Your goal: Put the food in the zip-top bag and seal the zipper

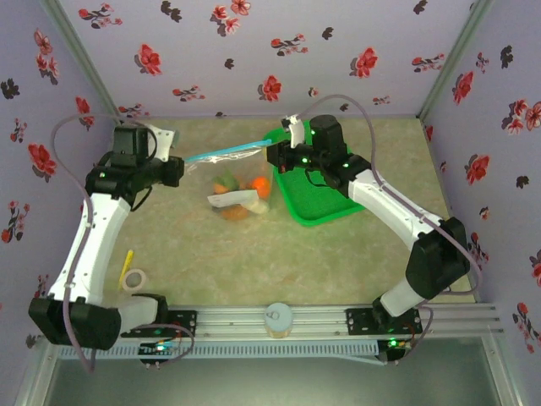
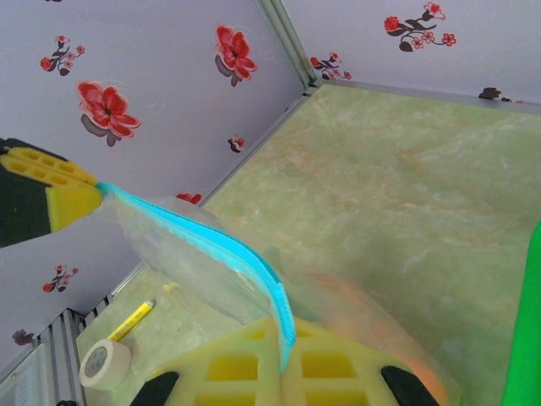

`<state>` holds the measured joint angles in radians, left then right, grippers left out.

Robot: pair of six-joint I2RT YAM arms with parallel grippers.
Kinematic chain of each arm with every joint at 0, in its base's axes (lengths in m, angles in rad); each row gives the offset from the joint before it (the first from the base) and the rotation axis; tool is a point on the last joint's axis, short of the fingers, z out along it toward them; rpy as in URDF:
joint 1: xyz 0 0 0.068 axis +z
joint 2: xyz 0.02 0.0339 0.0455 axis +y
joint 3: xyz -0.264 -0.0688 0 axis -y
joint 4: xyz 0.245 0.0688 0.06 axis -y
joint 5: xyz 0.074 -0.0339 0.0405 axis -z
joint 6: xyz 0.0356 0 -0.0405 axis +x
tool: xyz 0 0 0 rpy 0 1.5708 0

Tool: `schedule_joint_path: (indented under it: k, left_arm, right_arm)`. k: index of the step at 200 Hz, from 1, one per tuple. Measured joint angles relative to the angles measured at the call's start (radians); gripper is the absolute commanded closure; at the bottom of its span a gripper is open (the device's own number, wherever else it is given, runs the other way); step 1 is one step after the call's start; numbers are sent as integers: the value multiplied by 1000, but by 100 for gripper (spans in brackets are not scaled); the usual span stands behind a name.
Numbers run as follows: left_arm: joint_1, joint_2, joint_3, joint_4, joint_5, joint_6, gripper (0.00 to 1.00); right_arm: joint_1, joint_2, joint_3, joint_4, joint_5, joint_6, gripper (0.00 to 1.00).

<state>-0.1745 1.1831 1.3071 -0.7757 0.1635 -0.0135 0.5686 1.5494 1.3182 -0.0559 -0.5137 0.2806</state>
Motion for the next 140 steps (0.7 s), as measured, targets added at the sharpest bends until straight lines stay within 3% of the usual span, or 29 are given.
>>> schedule_joint_path:
  k: [40,76,114,140]
  left_arm:
    - [-75,-116,-42,-18,-116,-47,100]
    - [-142,-223,-42,-114,-231,-116,100]
    - [-149,-310,-42,-191,-258,-154,100]
    - [-114,-263,-55,-154,-263,-142,100]
  right_arm:
    - [45,-53,8,-129,-9,-38,100]
    - [90,-87,40,-252,-111,-64,100]
    - [101,-73,82,-360,-175,-68,100]
    - [75,51,190,-400,-174,-72,100]
